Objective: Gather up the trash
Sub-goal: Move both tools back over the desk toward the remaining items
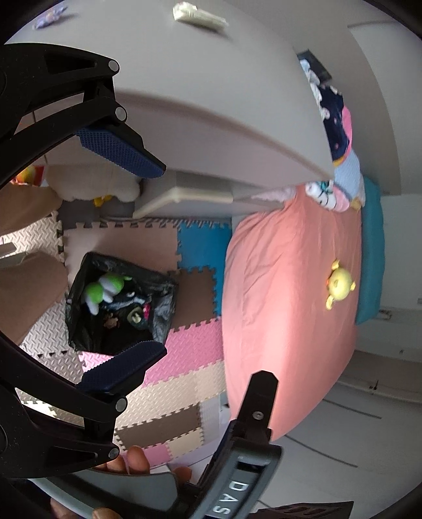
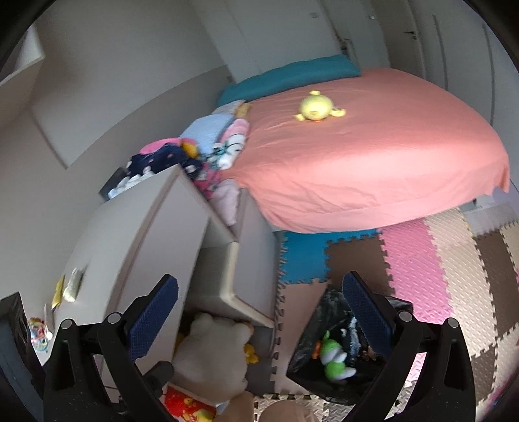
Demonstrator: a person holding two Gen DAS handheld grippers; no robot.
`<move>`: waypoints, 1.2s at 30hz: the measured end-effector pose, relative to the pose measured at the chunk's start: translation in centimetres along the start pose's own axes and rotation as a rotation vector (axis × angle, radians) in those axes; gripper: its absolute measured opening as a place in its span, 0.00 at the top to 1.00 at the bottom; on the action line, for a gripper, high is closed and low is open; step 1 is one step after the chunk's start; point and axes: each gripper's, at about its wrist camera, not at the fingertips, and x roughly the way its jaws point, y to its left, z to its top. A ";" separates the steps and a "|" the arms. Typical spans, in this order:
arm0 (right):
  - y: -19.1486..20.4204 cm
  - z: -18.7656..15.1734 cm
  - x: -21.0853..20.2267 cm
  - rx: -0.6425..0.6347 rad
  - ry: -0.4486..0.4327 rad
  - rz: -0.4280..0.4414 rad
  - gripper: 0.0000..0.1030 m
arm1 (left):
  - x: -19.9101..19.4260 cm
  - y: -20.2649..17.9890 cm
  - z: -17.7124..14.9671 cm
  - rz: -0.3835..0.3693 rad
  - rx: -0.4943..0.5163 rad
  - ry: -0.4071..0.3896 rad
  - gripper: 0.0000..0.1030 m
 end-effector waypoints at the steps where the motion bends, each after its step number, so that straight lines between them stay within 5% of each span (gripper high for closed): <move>1: 1.2 0.0 0.2 -0.019 0.009 0.013 0.02 | -0.4 0.6 0.1 0.012 -0.008 -0.008 0.06; 8: 8.0 -0.1 0.7 -0.131 -0.004 0.130 0.02 | -3.5 6.2 -0.8 0.103 -0.081 -0.040 0.06; 20: 20.5 -2.7 3.3 -0.301 0.115 0.299 0.02 | -9.1 17.9 -4.7 0.287 -0.286 -0.079 0.06; 36: 32.7 -6.5 6.5 -0.476 0.232 0.342 0.02 | -19.2 31.6 -12.2 0.522 -0.566 -0.161 0.06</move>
